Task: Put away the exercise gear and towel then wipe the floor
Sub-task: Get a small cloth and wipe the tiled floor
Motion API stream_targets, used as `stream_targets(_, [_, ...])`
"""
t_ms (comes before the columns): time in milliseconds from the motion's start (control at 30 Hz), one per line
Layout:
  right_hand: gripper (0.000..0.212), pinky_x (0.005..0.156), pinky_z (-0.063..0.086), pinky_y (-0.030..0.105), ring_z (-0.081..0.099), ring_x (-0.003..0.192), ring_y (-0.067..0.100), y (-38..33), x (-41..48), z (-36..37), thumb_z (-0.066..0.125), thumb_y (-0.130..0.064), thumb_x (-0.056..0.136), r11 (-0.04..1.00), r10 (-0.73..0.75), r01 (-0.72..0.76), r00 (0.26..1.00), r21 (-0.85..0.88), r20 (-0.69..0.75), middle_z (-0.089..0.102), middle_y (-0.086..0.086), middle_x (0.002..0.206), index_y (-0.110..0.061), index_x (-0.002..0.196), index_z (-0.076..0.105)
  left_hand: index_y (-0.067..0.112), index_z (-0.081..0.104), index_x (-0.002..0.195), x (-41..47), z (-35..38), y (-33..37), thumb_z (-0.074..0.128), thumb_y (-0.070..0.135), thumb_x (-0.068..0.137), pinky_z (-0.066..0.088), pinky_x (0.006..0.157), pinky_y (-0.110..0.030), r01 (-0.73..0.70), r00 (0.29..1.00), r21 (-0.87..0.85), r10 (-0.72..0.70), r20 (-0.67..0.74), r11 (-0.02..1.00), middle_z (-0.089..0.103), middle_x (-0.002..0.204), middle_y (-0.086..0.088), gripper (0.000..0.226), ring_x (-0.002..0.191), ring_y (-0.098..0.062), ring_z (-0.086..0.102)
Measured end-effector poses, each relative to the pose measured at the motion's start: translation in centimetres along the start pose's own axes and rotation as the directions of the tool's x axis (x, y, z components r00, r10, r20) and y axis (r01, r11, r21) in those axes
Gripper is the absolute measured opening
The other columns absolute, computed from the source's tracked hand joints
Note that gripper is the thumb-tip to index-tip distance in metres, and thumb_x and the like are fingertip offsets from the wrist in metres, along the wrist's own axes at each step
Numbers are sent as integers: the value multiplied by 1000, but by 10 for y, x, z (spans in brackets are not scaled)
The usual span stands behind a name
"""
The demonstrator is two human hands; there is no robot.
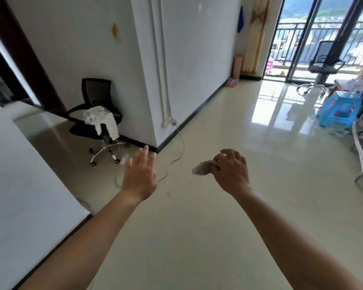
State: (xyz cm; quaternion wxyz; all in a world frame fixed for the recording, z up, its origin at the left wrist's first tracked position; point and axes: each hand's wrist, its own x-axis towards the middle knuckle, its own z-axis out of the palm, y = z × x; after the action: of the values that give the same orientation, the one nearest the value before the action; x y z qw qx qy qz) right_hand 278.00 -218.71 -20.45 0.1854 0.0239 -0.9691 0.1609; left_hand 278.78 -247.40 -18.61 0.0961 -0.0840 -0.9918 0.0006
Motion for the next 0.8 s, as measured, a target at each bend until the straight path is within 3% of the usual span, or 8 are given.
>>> stream_targets(100, [24,96,38,41,56,112,29,65,23,-15,59,-38,93,991,134,-133,991,23,-10,65,4,114,-19,106,65,8,43,144,51,7,68,40,32,88,31,108,-56,-82,996,-36,81,-28,996,29,157,-19,61,145,-35,28])
stream_targets(200, [25,93,37,39,58,108,29,125,46,-22,60,-41,92,969,238,-235,971,75,-28,69,3,107,-20,104,64,10,44,144,105,18,125,31,41,91,31,108,-57,-133,991,-64,130,-41,989,33,156,-19,62,144,-35,30])
stream_targets(400, [24,92,35,38,61,101,30,241,107,-20,61,-41,90,909,396,-391,918,146,-10,71,4,96,-20,102,63,14,34,150,225,64,226,19,51,94,27,112,-57,-232,972,-109,227,-57,967,26,159,-15,69,147,-32,23])
stream_targets(667, [26,87,39,39,63,97,33,428,245,-20,60,-43,91,880,475,-475,879,8,-43,72,8,94,-20,101,64,16,20,154,439,128,379,32,46,100,19,115,-56,-336,939,-161,343,19,928,10,164,-13,64,150,-30,11])
stream_targets(800, [26,83,40,40,64,93,36,525,304,-47,61,-41,90,841,530,-539,837,-42,-139,72,12,91,-18,101,64,16,16,156,539,135,474,31,47,101,17,117,-56,-429,899,-149,438,32,891,6,164,-12,64,151,-29,8])
